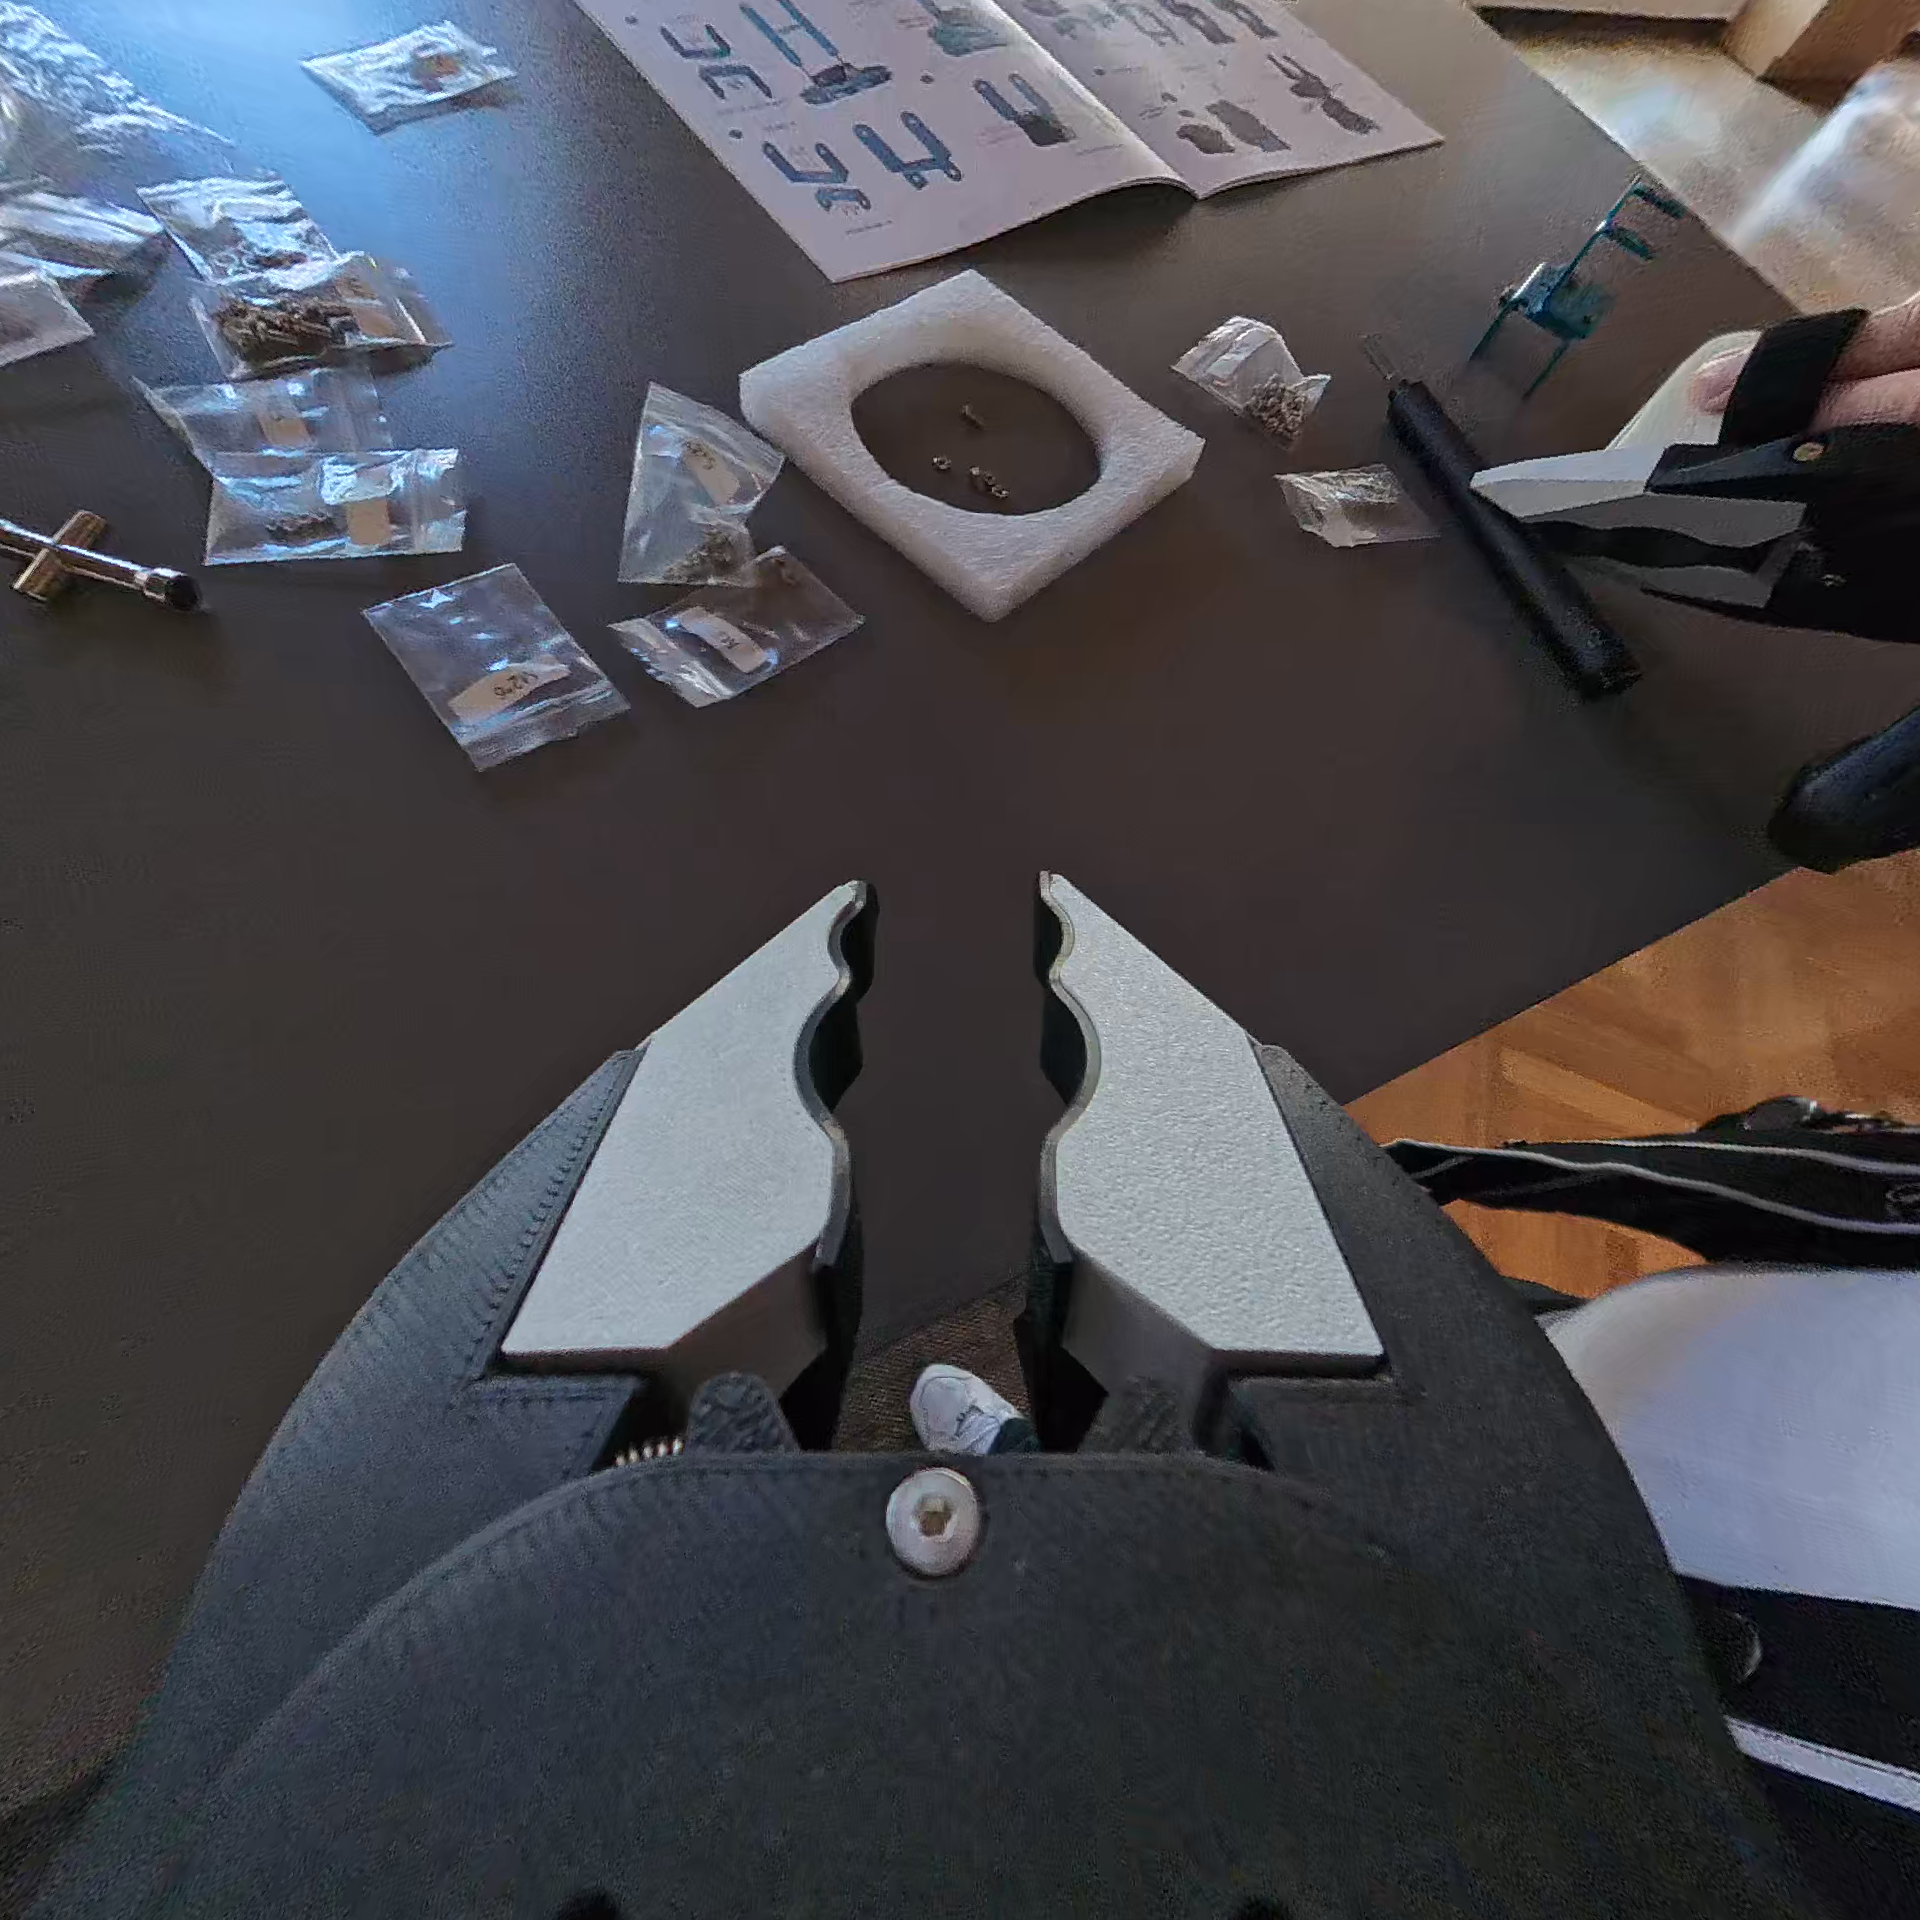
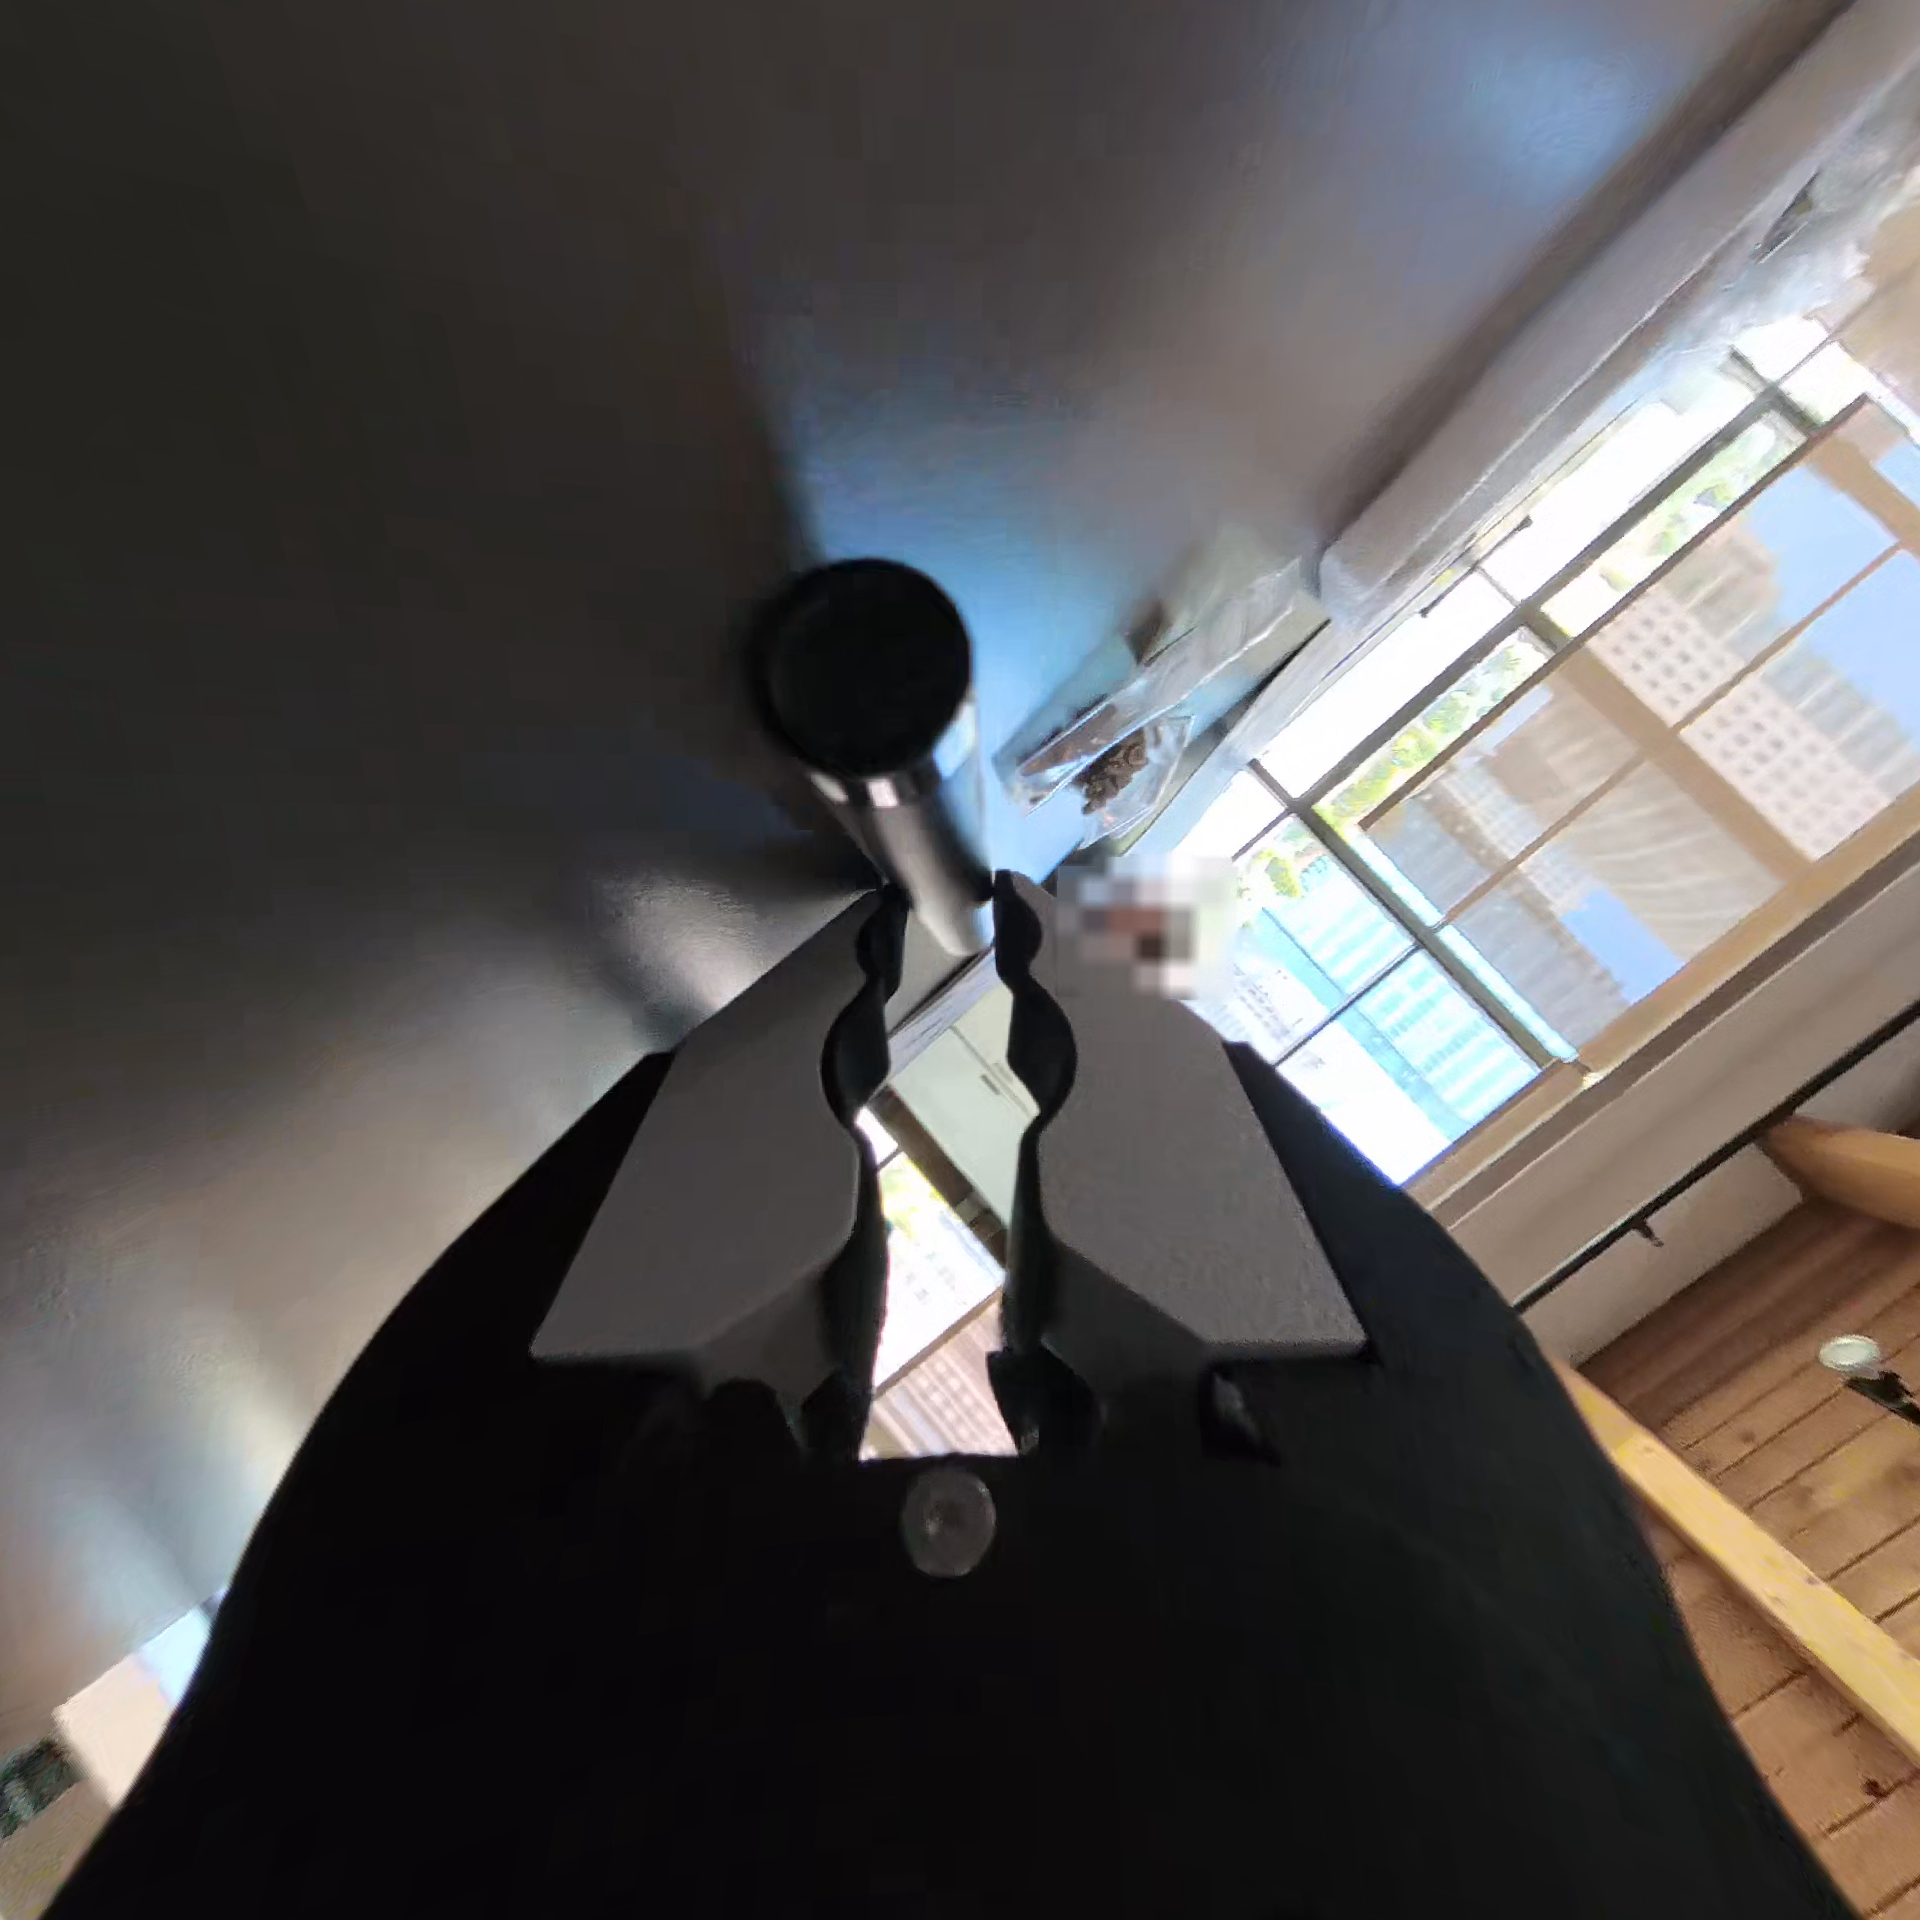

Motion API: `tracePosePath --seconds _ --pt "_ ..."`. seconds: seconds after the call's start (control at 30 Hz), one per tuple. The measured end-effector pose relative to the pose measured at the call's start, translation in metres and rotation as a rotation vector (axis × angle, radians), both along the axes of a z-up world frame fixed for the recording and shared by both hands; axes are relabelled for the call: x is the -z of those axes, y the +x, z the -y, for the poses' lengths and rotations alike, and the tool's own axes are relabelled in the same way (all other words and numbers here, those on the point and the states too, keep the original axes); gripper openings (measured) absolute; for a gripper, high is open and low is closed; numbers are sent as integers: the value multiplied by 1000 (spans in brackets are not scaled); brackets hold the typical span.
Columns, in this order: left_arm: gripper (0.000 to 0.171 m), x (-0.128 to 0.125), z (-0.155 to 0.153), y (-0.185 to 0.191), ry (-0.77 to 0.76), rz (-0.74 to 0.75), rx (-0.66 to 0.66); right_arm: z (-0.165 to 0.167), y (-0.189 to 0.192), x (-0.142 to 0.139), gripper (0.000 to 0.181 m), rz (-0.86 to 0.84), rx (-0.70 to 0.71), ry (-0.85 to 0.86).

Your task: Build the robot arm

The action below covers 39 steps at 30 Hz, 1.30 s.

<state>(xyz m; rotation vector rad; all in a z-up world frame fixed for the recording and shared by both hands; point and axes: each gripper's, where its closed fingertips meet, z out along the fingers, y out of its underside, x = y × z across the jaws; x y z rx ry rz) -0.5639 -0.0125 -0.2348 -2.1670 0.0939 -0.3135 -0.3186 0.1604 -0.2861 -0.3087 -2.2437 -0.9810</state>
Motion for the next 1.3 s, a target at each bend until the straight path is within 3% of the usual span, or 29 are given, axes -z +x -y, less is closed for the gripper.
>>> tracePosePath --seconds 0.23,0.37,0.43,0.5,0.73,0.87,0.97,1.07,1.17,1.23,1.3 --pt "31 12 -15 -26 -4 66 119 2 13 -34 24 -125 135 7" --pt "31 8 -19 -32 28 131 148 -2 39 -78 23 -479 391 -103" --pt "31 9 -18 -37 32 129 153 -3 58 -89 23 -697 522 -188" --pt "31 10 -16 -44 23 126 157 -5 72 -89 22 -843 567 -237" --pt "30 -3 -14 -60 34 89 167 -33 91 -52 24 -806 581 -212" --pt "31 -8 -9 -64 17 49 172 -66 103 -31 32 -733 591 -180" --pt "31 -13 -5 -71 19 -2 154 -77 105 -29 31 -712 573 -154" --pt "30 -15 0 -74 24 -9 128 -55 74 -45 24 -838 532 -287" --pt "30 -9 5 -74 -5 -11 122 1 -13 -97 15 -1065 435 -672" --pt "30 -5 6 -73 -11 -20 115 34 -78 -113 9 -1064 455 -1062" --pt "29 -3 6 -70 5 -2 107 37 -128 -105 8 -963 529 -1269"
